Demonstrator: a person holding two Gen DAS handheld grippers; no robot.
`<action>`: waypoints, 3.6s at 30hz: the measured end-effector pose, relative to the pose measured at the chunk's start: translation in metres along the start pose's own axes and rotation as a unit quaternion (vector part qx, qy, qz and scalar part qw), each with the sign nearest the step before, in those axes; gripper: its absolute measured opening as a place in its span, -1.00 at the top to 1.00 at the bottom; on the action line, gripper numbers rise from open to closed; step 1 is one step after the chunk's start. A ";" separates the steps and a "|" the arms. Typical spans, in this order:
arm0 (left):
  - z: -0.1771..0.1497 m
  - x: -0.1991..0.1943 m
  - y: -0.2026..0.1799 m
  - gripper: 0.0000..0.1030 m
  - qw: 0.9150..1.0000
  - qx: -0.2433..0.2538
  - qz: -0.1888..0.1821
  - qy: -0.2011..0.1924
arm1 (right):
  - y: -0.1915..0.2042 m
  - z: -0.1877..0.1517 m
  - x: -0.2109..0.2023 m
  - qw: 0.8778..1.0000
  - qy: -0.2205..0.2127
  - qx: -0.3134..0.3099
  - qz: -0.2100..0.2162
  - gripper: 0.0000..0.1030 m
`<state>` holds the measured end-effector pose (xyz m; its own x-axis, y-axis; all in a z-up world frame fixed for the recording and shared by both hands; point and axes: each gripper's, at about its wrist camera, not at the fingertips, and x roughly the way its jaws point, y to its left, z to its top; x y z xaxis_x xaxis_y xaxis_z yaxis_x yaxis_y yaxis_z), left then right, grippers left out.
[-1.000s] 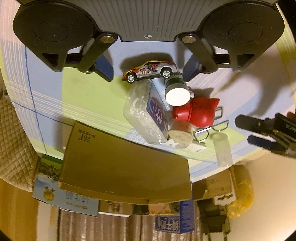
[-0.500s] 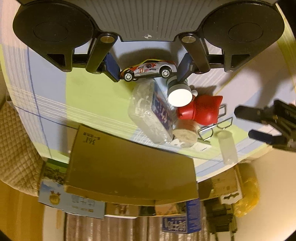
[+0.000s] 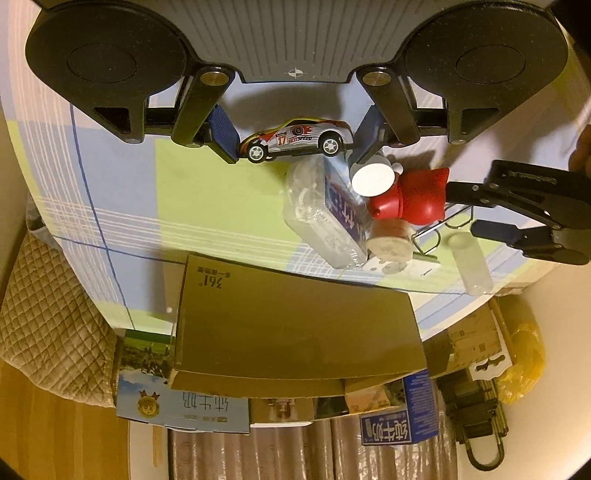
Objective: Organize rigid objects
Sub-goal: 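Close the left gripper on the bent wire holder, then lift and carry the wire holder and toy car with both grippers over the box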
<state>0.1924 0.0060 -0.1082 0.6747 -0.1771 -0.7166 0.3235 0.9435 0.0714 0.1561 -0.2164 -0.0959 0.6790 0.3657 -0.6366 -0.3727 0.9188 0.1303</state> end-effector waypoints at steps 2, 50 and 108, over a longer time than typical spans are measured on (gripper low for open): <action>0.002 0.005 0.001 0.07 1.000 0.000 -0.001 0.004 | 0.000 0.000 0.000 1.000 -0.001 0.001 -0.001 -0.24; -0.014 -0.053 0.010 0.49 0.996 -0.065 -0.026 0.048 | 0.011 0.014 -0.012 0.999 -0.025 0.024 -0.009 -0.24; 0.092 -0.098 0.052 0.96 0.997 0.007 -0.062 0.050 | 0.023 0.058 -0.025 0.995 -0.060 0.069 0.032 -0.24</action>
<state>0.2036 0.0464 0.0296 0.5600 -0.2621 -0.7860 0.4095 0.9122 -0.0124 0.1673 -0.1958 -0.0330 0.7311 0.4312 -0.5288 -0.3330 0.9019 0.2751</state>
